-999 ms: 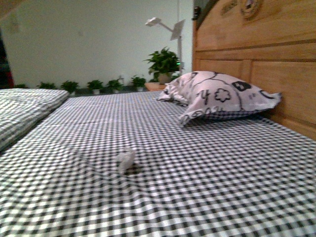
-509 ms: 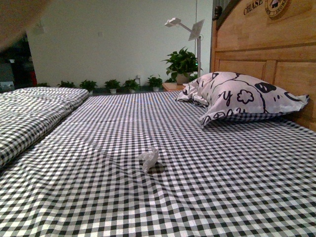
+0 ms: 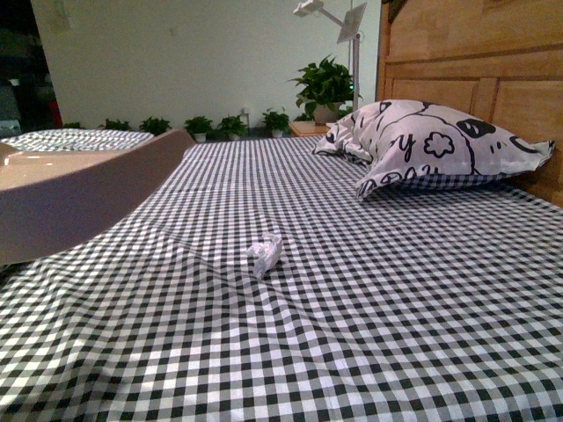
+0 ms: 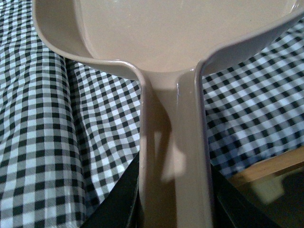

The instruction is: Clean up trash

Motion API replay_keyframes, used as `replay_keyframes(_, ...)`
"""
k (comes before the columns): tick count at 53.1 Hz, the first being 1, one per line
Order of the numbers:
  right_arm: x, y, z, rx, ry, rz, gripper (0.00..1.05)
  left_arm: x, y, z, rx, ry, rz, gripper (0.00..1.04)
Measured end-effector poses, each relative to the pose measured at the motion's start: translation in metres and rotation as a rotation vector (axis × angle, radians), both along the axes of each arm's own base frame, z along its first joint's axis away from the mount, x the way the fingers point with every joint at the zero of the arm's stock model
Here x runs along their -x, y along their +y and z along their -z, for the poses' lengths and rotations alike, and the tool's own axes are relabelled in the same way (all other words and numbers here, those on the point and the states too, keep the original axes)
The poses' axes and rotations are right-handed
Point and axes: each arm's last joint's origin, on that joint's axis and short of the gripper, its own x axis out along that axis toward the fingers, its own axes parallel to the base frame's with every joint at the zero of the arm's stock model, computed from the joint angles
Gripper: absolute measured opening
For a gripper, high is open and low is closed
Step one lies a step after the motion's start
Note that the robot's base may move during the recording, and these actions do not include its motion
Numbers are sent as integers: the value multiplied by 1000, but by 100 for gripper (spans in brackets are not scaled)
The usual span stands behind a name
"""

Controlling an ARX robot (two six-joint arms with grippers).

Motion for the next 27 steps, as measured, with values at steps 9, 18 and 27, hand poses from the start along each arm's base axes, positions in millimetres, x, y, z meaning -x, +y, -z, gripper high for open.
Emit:
replay_keyframes(9, 0, 0, 0, 0, 0, 0, 19, -35, 15, 8, -150, -14, 58, 27)
replay_keyframes(18, 0, 0, 0, 0, 0, 0, 19, -72, 17, 19, -279, -8, 148, 27)
replay_keyframes(27, 0, 0, 0, 0, 0, 0, 19, -103, 8, 32, -318, 36, 237, 27)
